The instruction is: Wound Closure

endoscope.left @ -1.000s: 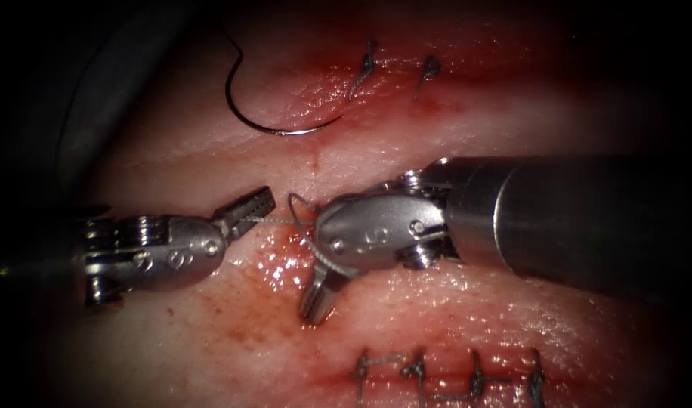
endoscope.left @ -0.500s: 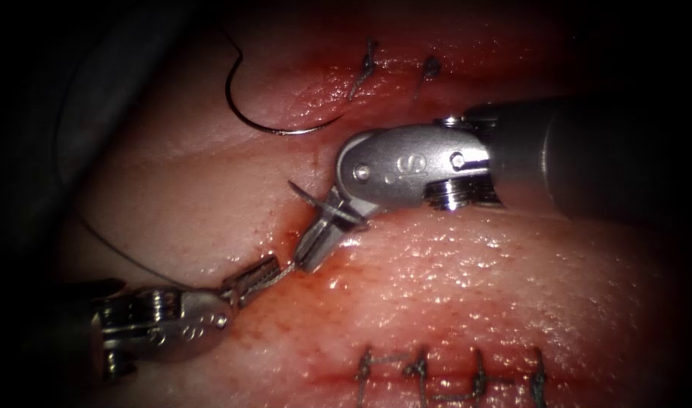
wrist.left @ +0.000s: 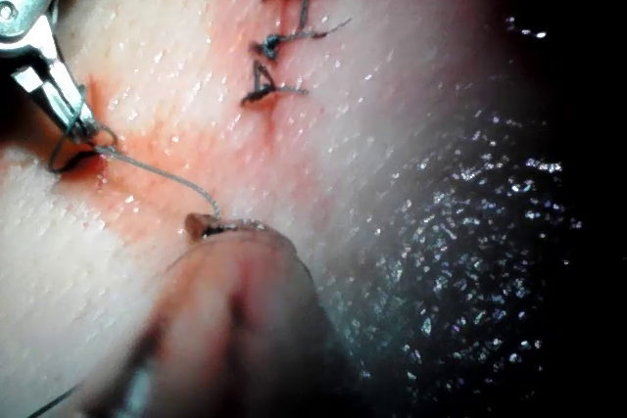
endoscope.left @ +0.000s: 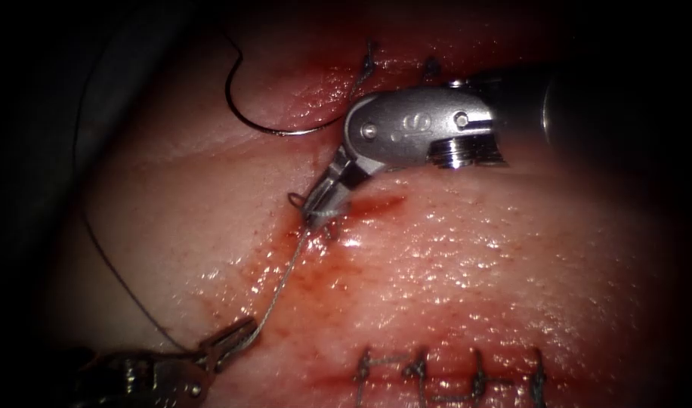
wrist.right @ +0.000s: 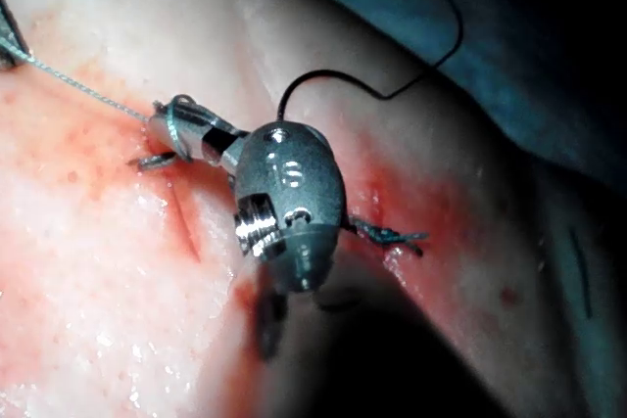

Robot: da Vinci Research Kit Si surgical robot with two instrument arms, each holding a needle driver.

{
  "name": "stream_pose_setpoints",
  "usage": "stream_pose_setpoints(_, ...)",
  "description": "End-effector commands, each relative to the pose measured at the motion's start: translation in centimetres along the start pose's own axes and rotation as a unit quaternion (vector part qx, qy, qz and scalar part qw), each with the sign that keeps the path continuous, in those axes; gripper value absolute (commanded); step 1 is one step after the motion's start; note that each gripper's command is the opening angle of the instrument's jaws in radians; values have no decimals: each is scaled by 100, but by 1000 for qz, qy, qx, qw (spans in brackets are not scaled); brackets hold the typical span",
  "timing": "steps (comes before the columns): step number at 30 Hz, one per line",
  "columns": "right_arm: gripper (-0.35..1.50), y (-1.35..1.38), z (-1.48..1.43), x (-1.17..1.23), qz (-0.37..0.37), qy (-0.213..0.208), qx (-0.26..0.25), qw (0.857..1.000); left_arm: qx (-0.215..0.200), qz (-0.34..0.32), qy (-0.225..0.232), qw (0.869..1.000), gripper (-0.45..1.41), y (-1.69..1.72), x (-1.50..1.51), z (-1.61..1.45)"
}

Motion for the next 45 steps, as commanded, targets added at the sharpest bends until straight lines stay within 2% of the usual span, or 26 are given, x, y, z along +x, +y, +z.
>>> stream_pose_setpoints(1,-35,8,7,-3,-1,0,-1,1000,-2,1,2,1000,-45,6,2,6)
stream_pose_setpoints(9,-35,13,7,-6,3,3,-13,1000,-18,8,7,1000,-45,31,25,-35)
stream_pose_setpoints(22,-35,21,10,-5,8,0,-32,999,-36,18,10,999,-45,56,37,-66)
stream_pose_setpoints(32,-35,30,7,-9,30,-5,-73,997,-106,35,60,992,-45,83,55,-83)
stream_pose_setpoints(39,-35,30,7,-9,33,0,-79,996,-150,46,84,984,-45,98,66,-91)
stream_pose_setpoints(40,-35,28,8,-7,33,0,-79,996,-169,53,93,980,-45,101,69,-96)
stream_pose_setpoints(45,-35,28,8,-6,33,1,-81,996,-201,51,98,973,-45,106,69,-103)
